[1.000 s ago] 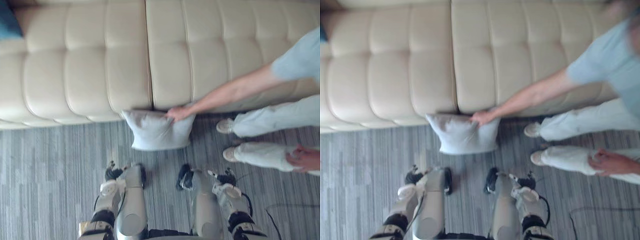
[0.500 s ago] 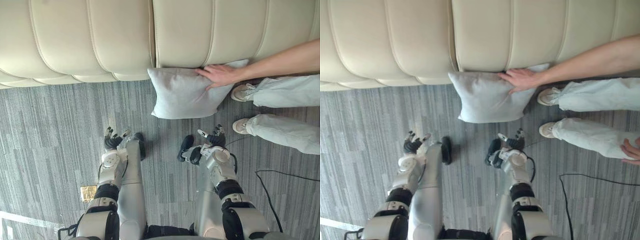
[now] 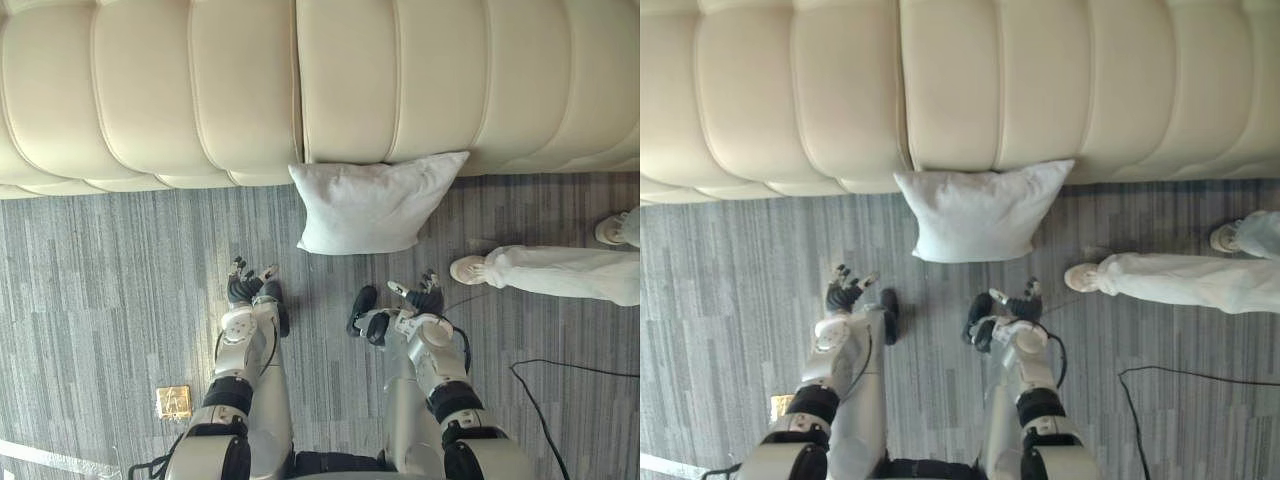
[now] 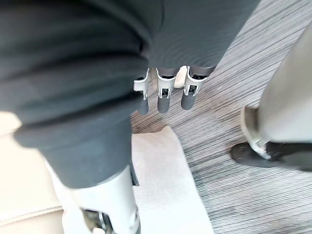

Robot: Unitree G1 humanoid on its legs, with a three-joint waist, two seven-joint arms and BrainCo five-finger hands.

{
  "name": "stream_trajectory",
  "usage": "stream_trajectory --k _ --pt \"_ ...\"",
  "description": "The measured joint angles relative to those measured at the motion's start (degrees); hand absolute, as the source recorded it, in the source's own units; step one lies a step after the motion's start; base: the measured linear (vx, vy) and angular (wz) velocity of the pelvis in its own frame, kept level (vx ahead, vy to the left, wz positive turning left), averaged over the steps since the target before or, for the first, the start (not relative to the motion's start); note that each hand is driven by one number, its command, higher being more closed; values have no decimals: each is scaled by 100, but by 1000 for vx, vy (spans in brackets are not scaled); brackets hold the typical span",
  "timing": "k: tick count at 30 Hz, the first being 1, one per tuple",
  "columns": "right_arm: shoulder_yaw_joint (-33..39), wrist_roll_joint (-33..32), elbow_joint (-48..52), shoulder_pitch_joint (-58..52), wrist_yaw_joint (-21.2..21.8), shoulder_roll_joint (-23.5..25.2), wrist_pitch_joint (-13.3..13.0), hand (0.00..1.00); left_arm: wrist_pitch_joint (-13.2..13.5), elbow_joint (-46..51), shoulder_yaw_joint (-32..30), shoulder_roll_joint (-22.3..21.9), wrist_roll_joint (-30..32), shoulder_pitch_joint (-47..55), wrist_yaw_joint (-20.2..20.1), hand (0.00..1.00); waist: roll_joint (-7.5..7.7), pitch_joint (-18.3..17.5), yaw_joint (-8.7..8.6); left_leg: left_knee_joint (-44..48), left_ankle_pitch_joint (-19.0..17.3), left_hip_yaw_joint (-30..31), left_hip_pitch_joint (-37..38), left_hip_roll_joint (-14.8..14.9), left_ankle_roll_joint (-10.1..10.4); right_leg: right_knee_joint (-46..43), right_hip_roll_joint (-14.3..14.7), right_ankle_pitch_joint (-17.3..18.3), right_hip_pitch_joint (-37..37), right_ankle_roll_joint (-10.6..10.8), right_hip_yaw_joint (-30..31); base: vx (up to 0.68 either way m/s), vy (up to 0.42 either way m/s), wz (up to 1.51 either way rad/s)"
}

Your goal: Pick up cushions and gather them together orderly.

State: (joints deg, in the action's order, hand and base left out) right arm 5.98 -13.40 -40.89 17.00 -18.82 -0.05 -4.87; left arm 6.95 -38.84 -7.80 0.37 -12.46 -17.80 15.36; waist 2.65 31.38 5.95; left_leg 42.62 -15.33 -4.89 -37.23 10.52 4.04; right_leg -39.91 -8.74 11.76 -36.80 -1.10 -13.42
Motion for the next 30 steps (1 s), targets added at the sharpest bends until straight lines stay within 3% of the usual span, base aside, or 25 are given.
stream_trajectory --k 4,6,8,10,12,18,21,27,30 --pt "5 1 -139 -508 116 2 10 0 -1 -69 -16 0 7 484 -146 0 28 -20 -2 -615 152 -113 909 -41 56 598 64 -131 883 52 -31 95 8 0" --pt "10 1 -221 -739 204 14 15 0 -7 -269 -25 18 14 660 -219 0 123 -91 -1 -937 223 -179 1334 -80 61 837 71 -156 1249 77 -35 111 -8 0" --pt "98 5 -368 -1057 299 64 33 0 -19 -529 -186 53 81 964 -326 0 285 -452 -7 -1268 283 -245 1691 -121 90 1107 82 -178 1545 107 -47 135 -23 -3" --pt "305 46 -535 -1383 338 86 44 0 -45 -790 -256 31 128 1181 -365 0 290 -885 -16 -1468 293 -237 1907 -118 107 1408 115 -214 1836 146 -132 181 19 10" --pt "535 127 -639 -1784 422 160 89 0 -59 -981 -382 -23 250 1465 -464 0 273 -1414 -26 -1748 298 -250 2222 -120 114 1758 163 -253 2190 192 -173 214 23 7" --pt "800 219 -983 -2195 613 260 111 0 -127 -1587 -663 -108 585 1765 -668 0 -2 -2184 -42 -2353 332 -432 2976 -171 131 2428 182 -379 2923 337 -161 136 36 -4" --pt "970 219 -1016 -2195 683 266 117 0 -152 -1678 -704 -148 709 1840 -688 0 -111 -2324 -43 -2518 332 -559 3241 -163 132 2660 240 -473 3172 369 -85 89 24 -14" --pt "996 228 -1185 -2164 759 370 151 0 -235 -1699 -813 -120 792 1903 -712 0 -42 -2459 -33 -2632 324 -875 3484 -111 133 2869 333 -615 3286 385 174 31 13 -25" --pt "966 290 -1183 -2080 767 390 166 0 -234 -1690 -799 -117 792 1904 -725 0 -89 -2385 23 -2232 19 -1168 3561 126 137 1912 403 -614 2837 386 298 -80 25 -65"
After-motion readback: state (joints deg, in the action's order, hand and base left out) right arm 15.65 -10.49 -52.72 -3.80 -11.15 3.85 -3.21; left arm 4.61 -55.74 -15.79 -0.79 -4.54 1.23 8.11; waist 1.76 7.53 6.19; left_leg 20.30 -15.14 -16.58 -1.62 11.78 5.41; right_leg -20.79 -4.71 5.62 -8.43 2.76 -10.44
